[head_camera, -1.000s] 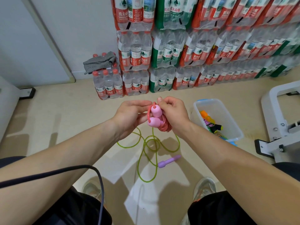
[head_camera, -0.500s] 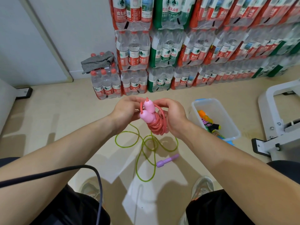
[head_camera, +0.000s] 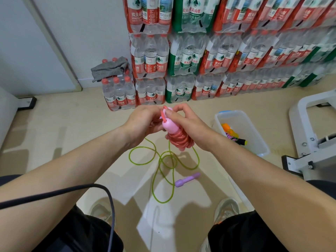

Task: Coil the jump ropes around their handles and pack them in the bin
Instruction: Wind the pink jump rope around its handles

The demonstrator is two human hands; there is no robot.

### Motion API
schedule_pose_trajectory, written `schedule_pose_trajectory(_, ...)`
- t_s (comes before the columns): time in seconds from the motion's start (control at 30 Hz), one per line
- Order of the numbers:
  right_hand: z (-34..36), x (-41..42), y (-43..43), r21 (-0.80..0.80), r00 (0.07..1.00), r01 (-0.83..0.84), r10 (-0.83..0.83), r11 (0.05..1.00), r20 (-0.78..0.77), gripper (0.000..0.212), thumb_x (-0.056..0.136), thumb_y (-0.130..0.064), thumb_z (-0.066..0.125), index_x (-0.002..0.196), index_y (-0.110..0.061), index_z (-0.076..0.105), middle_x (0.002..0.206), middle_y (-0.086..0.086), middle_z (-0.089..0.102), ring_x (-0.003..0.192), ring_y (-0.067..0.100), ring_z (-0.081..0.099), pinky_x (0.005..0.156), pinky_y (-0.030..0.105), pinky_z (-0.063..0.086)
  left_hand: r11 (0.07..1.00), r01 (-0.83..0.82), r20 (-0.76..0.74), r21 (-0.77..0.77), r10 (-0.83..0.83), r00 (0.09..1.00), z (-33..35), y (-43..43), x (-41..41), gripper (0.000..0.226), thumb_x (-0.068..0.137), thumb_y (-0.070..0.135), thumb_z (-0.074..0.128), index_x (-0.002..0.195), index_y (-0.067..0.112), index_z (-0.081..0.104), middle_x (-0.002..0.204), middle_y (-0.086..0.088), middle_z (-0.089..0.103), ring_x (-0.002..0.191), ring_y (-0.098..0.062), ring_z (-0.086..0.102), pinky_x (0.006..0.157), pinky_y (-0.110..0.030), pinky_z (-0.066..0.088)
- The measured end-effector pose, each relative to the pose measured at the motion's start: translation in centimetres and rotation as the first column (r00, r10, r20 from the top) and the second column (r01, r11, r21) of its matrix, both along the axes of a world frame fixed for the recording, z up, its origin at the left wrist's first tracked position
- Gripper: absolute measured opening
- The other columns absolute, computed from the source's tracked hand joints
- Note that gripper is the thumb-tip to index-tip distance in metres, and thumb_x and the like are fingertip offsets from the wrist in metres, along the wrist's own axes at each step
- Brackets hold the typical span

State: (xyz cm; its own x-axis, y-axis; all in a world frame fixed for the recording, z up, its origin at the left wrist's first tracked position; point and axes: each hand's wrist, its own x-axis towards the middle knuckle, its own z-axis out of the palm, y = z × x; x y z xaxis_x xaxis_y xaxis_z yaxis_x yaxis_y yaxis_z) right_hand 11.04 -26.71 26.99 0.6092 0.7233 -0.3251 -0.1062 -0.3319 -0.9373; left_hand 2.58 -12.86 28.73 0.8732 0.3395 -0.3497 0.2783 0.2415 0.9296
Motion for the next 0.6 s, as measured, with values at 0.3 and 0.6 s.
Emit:
schedule_pose_trajectory(0.3, -0.4, -0.2, -0.5, 0.003, 0.977, -0.188, 0.187, 0.982, 0.104, 0.023, 0.086, -0.035, 0.078, 0.104, -0.030, 0.064, 0.066, 0.002, 0.053, 0.052, 0.022, 0.043, 0.045, 0.026, 0.032, 0.947, 0.159, -0.205, 0.279, -0.103, 0.973, 0.1, 1.7, -0.3, 0.018, 0.076, 0.010, 0.064, 0.093, 0.013, 0.058, 0.082, -0.008, 0.060, 0.079, -0.020, 0.057, 0.065, -0.033, 0.059)
schedule_pose_trajectory(0.6, -2.3, -0.3, -1.2, -0.214, 0.873, -0.110, 0.197, 0.971, 0.445, 0.051, 0.057, -0.062, 0.079, 0.104, -0.044, 0.066, 0.094, -0.017, 0.068, 0.084, 0.006, 0.062, 0.080, 0.036, 0.055, 0.795, 0.287, -0.279, 0.534, -0.154, 0.948, -0.5, 1.6, -0.7, 0.011, 0.081, 0.005, 0.065, 0.090, 0.002, 0.071, 0.113, 0.014, 0.060, 0.097, 0.010, 0.046, 0.075, -0.031, 0.054)
